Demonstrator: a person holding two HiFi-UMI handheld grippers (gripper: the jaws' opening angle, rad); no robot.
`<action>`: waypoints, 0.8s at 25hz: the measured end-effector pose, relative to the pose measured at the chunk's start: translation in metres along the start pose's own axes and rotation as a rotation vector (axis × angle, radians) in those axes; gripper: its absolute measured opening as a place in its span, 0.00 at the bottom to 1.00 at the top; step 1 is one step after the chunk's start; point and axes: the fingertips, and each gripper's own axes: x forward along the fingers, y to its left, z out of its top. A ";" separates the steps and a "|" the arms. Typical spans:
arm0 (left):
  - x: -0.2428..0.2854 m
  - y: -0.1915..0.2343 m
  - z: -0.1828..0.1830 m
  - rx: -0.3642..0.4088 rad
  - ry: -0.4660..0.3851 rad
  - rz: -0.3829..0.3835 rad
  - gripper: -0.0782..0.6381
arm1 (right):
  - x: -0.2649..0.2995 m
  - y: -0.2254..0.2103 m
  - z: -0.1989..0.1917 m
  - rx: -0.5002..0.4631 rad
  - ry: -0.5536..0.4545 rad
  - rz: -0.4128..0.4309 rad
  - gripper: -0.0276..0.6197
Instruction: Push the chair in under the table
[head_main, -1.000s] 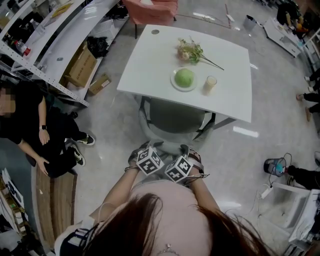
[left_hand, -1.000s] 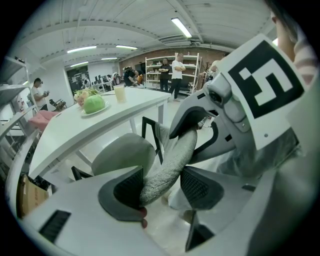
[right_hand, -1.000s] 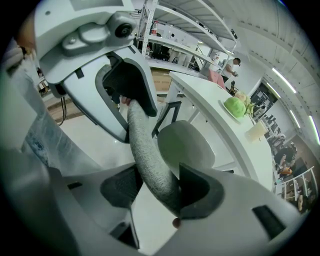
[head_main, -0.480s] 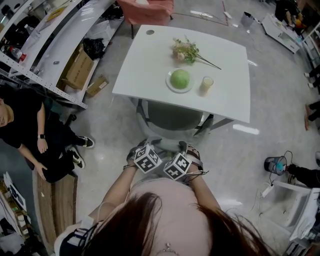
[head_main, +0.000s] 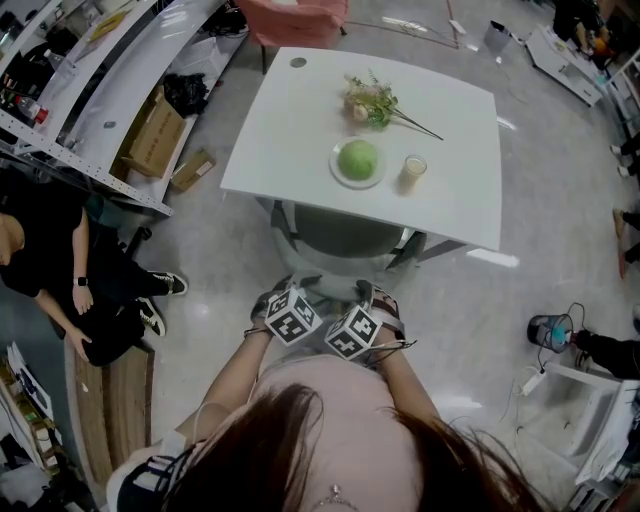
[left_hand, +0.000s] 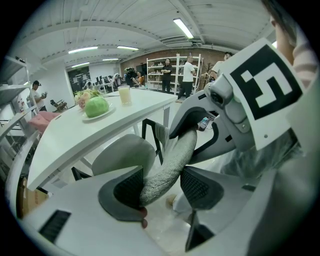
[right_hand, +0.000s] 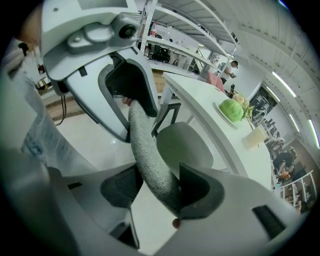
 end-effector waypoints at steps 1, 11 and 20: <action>0.000 0.001 0.001 0.000 -0.001 0.001 0.44 | 0.000 -0.001 0.001 0.000 0.000 0.001 0.40; 0.004 0.012 0.004 0.005 -0.005 0.004 0.44 | 0.007 -0.009 0.006 -0.002 -0.004 -0.004 0.40; 0.009 0.023 0.010 0.005 -0.009 0.005 0.44 | 0.011 -0.021 0.010 -0.005 -0.006 -0.013 0.40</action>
